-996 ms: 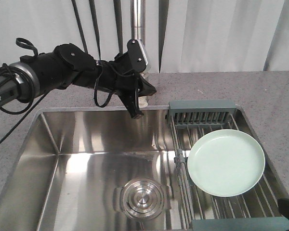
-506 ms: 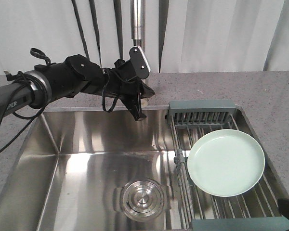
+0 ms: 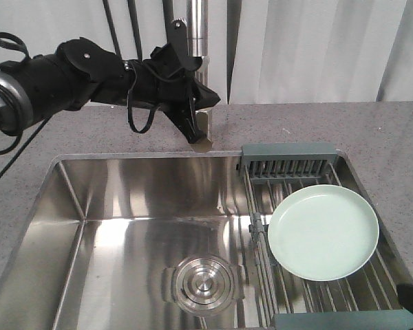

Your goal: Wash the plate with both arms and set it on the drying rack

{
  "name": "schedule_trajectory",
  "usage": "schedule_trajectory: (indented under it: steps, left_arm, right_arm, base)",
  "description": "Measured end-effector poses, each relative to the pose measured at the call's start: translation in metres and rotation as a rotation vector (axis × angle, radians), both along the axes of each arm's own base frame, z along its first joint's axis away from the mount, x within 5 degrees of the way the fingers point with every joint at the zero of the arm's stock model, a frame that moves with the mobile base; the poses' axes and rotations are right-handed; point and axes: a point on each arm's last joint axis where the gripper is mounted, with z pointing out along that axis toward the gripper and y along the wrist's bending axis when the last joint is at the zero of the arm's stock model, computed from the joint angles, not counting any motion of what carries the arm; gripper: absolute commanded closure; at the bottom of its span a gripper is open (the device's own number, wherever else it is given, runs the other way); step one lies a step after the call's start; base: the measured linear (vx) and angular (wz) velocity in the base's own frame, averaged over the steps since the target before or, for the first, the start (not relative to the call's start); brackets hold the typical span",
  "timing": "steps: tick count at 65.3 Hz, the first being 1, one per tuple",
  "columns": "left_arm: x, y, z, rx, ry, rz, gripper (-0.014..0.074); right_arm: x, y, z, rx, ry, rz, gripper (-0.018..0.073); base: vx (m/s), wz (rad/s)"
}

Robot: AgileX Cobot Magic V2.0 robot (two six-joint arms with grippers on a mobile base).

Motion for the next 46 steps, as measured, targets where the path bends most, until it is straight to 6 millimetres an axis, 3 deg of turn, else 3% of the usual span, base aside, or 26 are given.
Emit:
schedule_trajectory:
  steps: [14, 29, 46]
  left_arm:
    - [-0.017, 0.013, 0.011, 0.053, 0.158, 0.081, 0.0603]
    - [-0.038, 0.041, 0.022, 0.146, 0.38, 0.357, 0.0603]
    - [-0.069, 0.075, 0.022, 0.153, 0.408, 0.621, 0.0603]
  right_arm:
    - [0.0, 0.0, 0.0, 0.0, 0.0, 0.0, 0.0269]
    - [0.0, 0.0, 0.0, 0.0, 0.0, 0.0, 0.0269]
    - [0.0, 0.0, 0.0, 0.0, 0.0, 0.0, 0.0269]
  base:
    - [0.0, 0.0]
    - [0.0, 0.0]
    - [0.0, 0.0]
